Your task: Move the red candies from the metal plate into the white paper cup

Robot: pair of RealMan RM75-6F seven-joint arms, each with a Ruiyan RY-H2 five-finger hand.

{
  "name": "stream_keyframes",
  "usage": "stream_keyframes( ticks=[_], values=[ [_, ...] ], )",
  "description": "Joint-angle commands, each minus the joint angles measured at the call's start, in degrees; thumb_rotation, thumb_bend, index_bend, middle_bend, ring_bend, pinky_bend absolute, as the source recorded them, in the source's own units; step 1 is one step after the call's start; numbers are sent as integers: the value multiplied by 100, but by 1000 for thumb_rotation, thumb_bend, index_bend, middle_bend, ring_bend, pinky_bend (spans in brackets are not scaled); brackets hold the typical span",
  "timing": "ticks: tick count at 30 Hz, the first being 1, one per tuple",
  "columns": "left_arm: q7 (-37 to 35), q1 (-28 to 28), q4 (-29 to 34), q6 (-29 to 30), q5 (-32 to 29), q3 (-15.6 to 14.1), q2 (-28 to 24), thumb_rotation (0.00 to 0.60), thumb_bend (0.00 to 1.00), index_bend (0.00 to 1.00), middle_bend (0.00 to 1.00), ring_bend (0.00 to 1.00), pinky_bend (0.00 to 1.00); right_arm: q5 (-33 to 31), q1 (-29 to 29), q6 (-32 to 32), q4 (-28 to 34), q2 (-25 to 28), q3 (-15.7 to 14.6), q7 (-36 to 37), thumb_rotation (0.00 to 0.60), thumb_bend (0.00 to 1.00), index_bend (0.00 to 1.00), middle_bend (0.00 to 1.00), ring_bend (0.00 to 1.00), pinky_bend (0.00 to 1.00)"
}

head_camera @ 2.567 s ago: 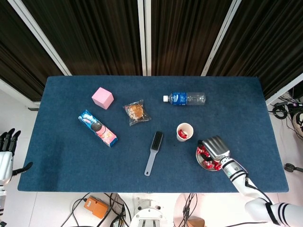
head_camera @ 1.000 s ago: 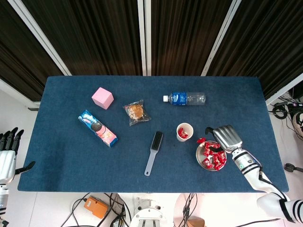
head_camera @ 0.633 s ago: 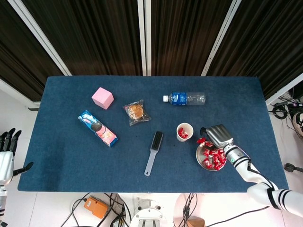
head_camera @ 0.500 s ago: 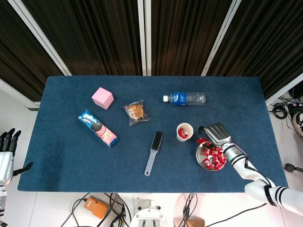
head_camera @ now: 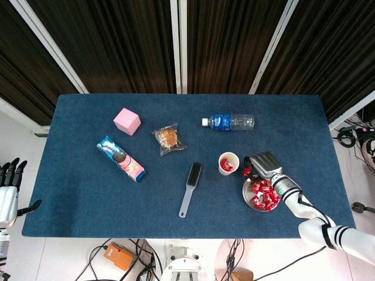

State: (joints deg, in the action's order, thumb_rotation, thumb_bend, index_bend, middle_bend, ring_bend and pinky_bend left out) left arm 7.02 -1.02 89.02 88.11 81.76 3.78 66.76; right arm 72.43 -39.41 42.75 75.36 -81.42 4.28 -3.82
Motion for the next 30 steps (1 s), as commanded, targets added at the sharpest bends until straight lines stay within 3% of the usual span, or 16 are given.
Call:
stream_keyframes(
  ticks=[1, 16, 30],
  values=[
    [3, 5, 4, 6, -8, 2, -3, 600, 0, 0, 0, 0, 0, 18, -42, -52, -77, -59, 7, 60, 600, 523, 557, 857, 1000, 1000],
    [-19, -5, -9, 21, 19, 7, -6, 600, 0, 0, 0, 0, 0, 215, 132, 366, 175, 213, 34, 300, 600, 575, 674, 871, 1000, 1000],
    [-27, -32, 2, 50, 82, 21, -24, 600, 0, 0, 0, 0, 0, 607, 488, 1406, 1741, 1405, 289, 406, 600, 593, 691, 878, 1000, 1000]
  ],
)
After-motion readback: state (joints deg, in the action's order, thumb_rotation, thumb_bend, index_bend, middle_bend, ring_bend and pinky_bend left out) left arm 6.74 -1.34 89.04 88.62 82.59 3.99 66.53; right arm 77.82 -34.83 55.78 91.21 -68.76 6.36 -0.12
